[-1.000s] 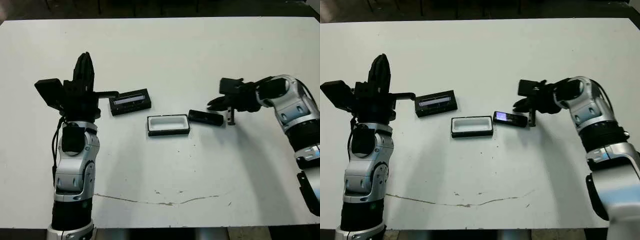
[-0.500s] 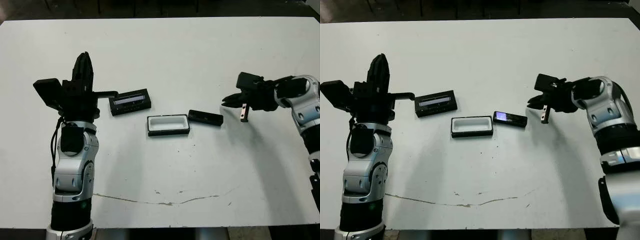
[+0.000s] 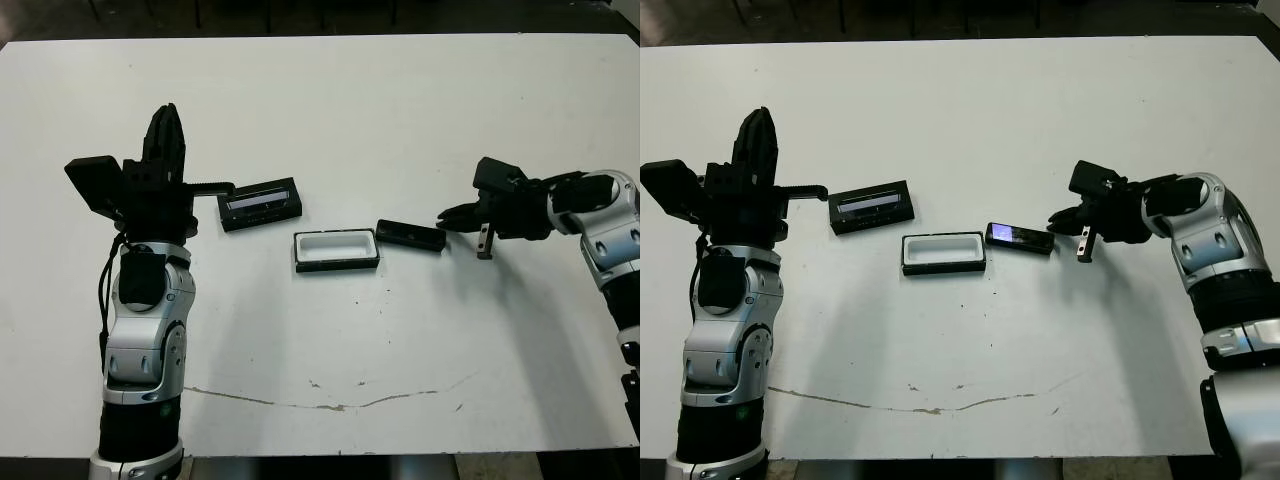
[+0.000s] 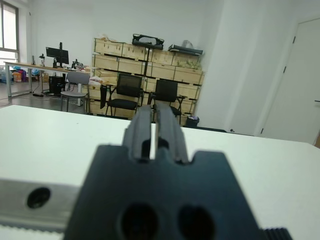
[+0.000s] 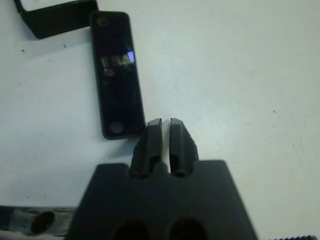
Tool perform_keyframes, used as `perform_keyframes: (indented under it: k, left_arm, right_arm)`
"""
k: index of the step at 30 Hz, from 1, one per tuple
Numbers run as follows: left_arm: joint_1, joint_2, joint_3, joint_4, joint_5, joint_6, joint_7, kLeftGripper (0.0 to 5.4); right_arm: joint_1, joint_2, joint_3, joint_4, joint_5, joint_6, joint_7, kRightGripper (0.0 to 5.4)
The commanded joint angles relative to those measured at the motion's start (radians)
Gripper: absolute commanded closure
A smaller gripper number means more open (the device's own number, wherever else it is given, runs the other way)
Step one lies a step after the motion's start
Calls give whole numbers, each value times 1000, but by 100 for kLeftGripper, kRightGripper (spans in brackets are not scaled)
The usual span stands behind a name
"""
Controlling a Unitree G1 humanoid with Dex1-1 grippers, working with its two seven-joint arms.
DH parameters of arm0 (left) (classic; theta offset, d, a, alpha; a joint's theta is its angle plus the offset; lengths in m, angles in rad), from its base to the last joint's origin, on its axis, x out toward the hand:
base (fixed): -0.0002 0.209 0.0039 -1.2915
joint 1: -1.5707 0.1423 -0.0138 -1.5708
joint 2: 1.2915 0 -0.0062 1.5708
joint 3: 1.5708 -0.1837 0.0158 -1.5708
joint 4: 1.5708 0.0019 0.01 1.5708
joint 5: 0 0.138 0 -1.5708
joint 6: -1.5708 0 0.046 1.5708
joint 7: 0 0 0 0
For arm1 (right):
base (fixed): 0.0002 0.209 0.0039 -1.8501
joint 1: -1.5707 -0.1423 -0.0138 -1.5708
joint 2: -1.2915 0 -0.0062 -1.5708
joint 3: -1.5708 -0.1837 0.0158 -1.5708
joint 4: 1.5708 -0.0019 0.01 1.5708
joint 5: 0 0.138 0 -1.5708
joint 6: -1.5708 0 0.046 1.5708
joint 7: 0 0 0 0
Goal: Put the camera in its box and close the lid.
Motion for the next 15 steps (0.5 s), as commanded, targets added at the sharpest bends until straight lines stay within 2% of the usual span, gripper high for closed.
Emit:
perform_keyframes:
  k: [1, 7, 15]
  left_arm:
    - [26, 4, 3, 1, 2, 14, 2, 539]
    - [28, 6, 1, 4, 7, 7, 1, 539]
    - [28, 6, 4, 7, 3, 6, 0, 539]
  right_arm:
    - [40, -2, 13, -7, -7, -1, -3, 540]
    - [60, -10, 13, -34, -9, 24, -5, 540]
    - [92, -32, 1, -90, 36, 53, 35, 540]
